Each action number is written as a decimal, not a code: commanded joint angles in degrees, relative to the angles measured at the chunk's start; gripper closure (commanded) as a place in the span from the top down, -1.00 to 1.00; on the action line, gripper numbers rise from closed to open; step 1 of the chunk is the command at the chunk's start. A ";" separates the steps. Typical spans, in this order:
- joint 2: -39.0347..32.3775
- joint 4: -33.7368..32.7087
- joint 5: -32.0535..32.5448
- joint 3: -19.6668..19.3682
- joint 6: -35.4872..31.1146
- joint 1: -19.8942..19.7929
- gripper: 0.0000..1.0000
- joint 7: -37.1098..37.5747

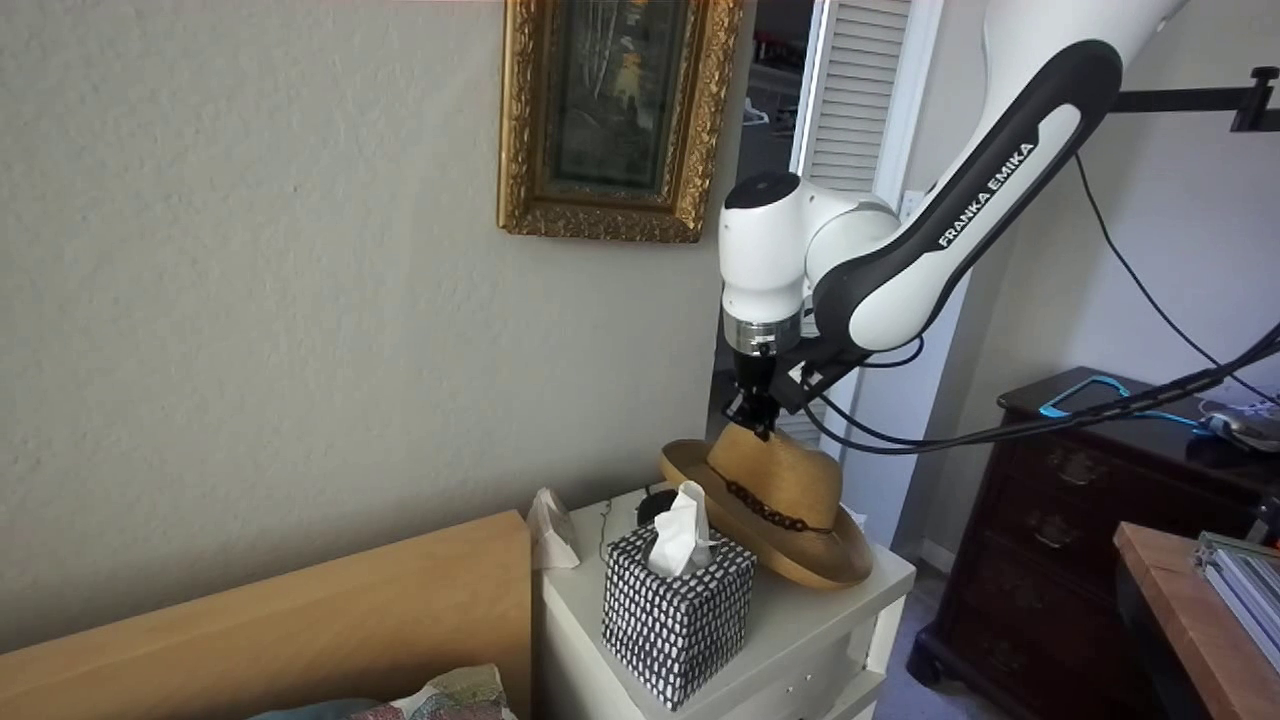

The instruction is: Place the hat on the side table

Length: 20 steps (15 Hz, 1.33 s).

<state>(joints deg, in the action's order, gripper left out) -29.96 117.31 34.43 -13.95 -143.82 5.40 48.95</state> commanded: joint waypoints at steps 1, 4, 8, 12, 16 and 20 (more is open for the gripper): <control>-1.67 -2.54 -0.18 -0.82 2.13 1.28 -0.38 -0.20; -1.08 -3.89 -1.15 -0.53 2.21 0.78 -0.10 -0.72; 4.90 -3.98 -9.17 2.94 2.90 -3.25 0.46 -9.81; 15.65 -0.08 -24.42 8.08 1.72 -9.44 0.97 -27.86; 26.94 3.87 -36.68 16.85 5.23 -18.62 1.00 -45.92; 37.47 4.96 -50.03 13.24 20.67 -17.37 1.00 -63.44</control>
<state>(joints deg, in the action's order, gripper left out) -1.10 118.86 -7.48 3.16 -132.67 -13.91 -3.27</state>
